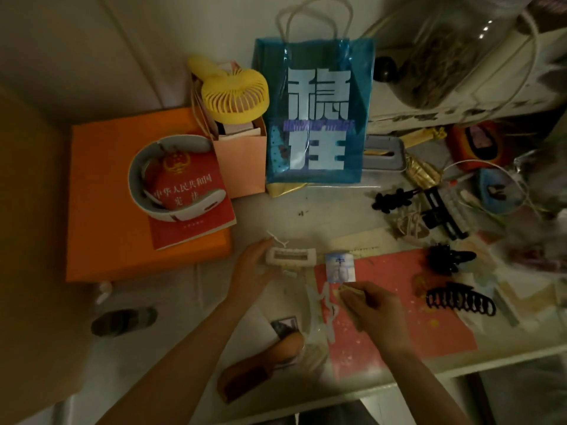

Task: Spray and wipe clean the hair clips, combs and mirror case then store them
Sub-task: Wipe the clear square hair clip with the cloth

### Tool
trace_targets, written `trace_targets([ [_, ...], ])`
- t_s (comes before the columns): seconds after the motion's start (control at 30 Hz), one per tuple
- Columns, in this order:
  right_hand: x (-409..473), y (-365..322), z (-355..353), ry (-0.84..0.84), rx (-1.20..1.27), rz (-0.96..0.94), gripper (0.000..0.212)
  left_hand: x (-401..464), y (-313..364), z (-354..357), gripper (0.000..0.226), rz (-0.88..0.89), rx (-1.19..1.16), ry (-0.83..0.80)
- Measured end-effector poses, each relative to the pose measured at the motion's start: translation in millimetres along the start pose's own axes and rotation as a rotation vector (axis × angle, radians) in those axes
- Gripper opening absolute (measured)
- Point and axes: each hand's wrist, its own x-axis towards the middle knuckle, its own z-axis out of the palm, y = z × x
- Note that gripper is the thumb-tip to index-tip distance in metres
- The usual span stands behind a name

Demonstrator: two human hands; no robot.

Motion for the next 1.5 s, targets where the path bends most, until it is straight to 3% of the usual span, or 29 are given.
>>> trace_targets([
  [0.5,13,8,12,0.006,0.052,0.015,0.009,9,-15,0,0.051,-0.076,-0.092,-0.039],
  [0.67,12,8,9,0.031,0.071,0.012,0.016,-1,-16,-6,0.044,-0.129,-0.058,0.013],
  [0.8,8,3,5,0.032,0.090,0.010,0.010,-17,-1,-17,0.043,-0.132,-0.137,0.065],
  [1.0,2,-23,-6,-0.010,0.120,-0.096,0.030,-33,53,-36,0.044,-0.050,-0.214,0.168],
  [1.1,2,-52,-15,0.034,0.153,-0.145,0.016,-34,90,-49,0.042,0.008,-0.235,0.176],
  [1.27,4,-120,-40,0.047,0.205,-0.281,0.018,-39,169,-82,0.042,0.302,-0.124,0.221],
  [1.5,-18,-241,-73,0.006,0.307,-0.521,0.024,-44,271,-132,0.042,0.395,-0.071,0.323],
])
